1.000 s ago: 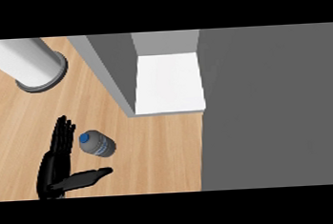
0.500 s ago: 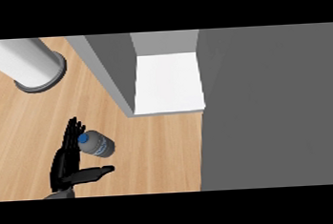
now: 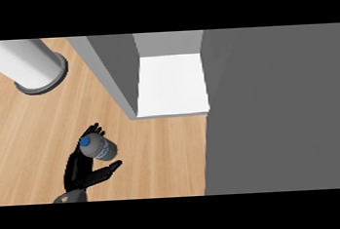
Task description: Pick up the bottled water, place it into the cabinet and close the cabinet
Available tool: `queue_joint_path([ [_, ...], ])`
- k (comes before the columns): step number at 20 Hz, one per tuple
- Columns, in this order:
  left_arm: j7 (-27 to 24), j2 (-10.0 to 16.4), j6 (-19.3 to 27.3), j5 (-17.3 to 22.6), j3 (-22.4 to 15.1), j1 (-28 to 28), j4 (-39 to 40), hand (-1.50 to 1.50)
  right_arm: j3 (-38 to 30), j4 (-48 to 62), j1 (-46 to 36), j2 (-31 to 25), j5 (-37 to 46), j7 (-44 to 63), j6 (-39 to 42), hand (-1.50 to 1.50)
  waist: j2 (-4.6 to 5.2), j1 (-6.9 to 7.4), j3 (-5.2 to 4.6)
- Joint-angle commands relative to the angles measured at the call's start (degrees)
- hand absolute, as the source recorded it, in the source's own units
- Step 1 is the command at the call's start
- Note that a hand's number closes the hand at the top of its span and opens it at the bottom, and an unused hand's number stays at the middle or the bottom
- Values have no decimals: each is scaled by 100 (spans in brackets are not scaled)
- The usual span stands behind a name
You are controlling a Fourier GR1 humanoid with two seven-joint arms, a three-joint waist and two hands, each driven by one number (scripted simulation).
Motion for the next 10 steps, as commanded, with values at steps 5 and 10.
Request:
queue_joint_path([
  [5, -309, -19, -294, 310, 338, -828, 1136, 150, -146, -745, 7, -167, -252, 426, -38, -150, 10, 12, 0],
  [10, -782, 3, -522, 326, 386, -868, 1525, 150, -185, -642, 260, -160, -320, 80, 61, -150, 11, -34, -2],
])
